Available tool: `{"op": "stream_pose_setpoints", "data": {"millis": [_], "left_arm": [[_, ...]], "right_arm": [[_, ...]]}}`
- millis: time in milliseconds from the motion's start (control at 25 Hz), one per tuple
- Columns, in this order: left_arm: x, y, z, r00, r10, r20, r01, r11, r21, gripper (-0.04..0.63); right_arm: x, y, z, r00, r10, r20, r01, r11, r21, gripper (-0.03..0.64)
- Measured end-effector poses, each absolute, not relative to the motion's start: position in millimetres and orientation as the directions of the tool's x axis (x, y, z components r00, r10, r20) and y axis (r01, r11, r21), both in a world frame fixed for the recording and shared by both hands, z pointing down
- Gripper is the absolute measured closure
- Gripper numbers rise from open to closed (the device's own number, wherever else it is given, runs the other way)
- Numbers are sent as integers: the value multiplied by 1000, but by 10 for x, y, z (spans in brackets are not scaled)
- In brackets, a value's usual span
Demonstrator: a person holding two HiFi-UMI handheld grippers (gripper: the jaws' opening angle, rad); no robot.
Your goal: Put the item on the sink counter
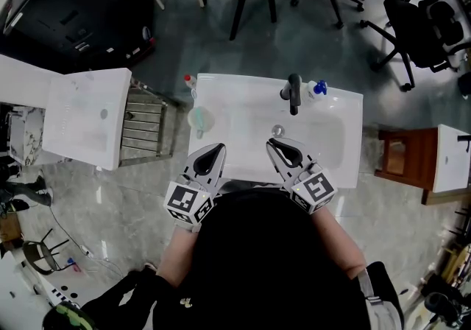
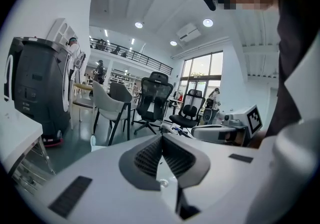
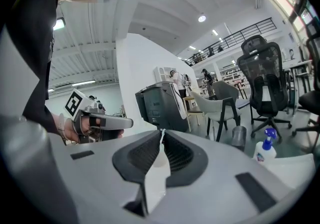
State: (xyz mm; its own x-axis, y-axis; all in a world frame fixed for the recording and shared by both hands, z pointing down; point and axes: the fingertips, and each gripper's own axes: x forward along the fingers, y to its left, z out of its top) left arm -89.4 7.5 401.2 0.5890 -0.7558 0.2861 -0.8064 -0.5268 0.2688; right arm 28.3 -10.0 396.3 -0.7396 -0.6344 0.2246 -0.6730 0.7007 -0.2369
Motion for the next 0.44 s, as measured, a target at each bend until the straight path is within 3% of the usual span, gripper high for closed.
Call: {"op": "stream_pose_setpoints", "data": {"millis": [200, 440], "left_arm": [[-921, 85, 4057, 584, -755, 300, -811, -520, 270, 572], [-940, 128, 4082, 577, -756, 309, -816, -513, 268, 572]], "right_arm": [[226, -23, 3973, -777, -600, 191, -630, 739, -241, 569], [255, -53, 3959, -738, -635, 228, -674, 701, -233, 569]]}}
